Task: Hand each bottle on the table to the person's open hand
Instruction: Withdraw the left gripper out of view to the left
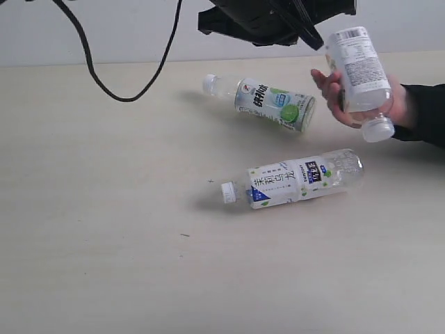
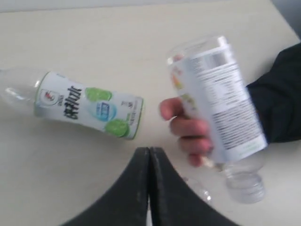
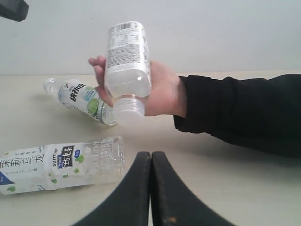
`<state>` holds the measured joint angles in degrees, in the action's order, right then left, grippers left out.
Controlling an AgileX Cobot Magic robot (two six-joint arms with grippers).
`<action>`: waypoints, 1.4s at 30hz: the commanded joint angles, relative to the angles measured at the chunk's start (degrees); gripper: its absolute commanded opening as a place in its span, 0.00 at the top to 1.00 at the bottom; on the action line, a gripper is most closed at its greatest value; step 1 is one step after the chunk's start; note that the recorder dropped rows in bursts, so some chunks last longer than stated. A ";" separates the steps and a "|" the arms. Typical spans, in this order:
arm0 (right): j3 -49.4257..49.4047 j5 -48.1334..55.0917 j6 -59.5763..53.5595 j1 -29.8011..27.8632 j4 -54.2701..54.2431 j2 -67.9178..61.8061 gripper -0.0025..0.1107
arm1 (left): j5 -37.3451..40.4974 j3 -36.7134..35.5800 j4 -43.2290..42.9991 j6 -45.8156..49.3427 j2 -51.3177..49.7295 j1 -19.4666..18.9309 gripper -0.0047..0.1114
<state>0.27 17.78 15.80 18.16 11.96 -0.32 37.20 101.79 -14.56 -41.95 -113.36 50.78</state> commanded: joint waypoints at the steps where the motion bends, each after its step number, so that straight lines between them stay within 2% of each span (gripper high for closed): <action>1: -0.27 -0.34 -0.02 -0.23 0.16 0.32 0.98 | 7.78 -0.18 -0.38 6.11 2.83 0.08 0.96; 5: -0.27 -0.34 -0.02 -0.23 0.16 0.32 0.98 | 9.02 -4.45 -0.74 11.84 6.36 0.65 0.96; 10: -0.27 -0.34 -0.02 -0.23 0.16 0.32 0.98 | 6.81 -17.82 -8.87 10.59 14.12 1.72 0.96; 14: -0.27 -0.34 -0.02 -0.23 0.16 0.32 0.98 | -2.59 -33.21 -15.39 2.69 23.65 1.72 0.96; 19: -0.27 -0.34 -0.02 -0.23 0.16 0.32 0.98 | -16.12 -50.30 -17.22 1.40 36.89 1.72 0.96; 23: -0.27 -0.34 -0.02 -0.23 0.16 0.32 0.98 | -24.91 -61.02 -19.92 -0.62 46.13 1.72 0.96; 28: -0.27 -0.34 -0.02 -0.23 0.16 0.32 0.98 | -27.03 -69.43 -23.10 -0.50 54.96 1.72 0.96; 34: -0.27 -0.34 -0.02 -0.23 0.16 0.32 0.98 | -27.89 -75.11 -23.85 -0.50 62.92 1.60 0.96; 38: -0.27 -0.34 -0.02 -0.23 0.16 0.32 0.98 | -32.25 -78.14 -24.03 -0.50 68.94 -2.15 0.96; 42: -0.27 -0.34 -0.02 -0.23 0.16 0.32 0.98 | -33.25 -80.67 -24.03 -0.50 74.51 -10.44 0.96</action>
<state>0.27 17.78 15.80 18.16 11.96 -0.32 5.24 22.72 -38.29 -42.03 -41.97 44.95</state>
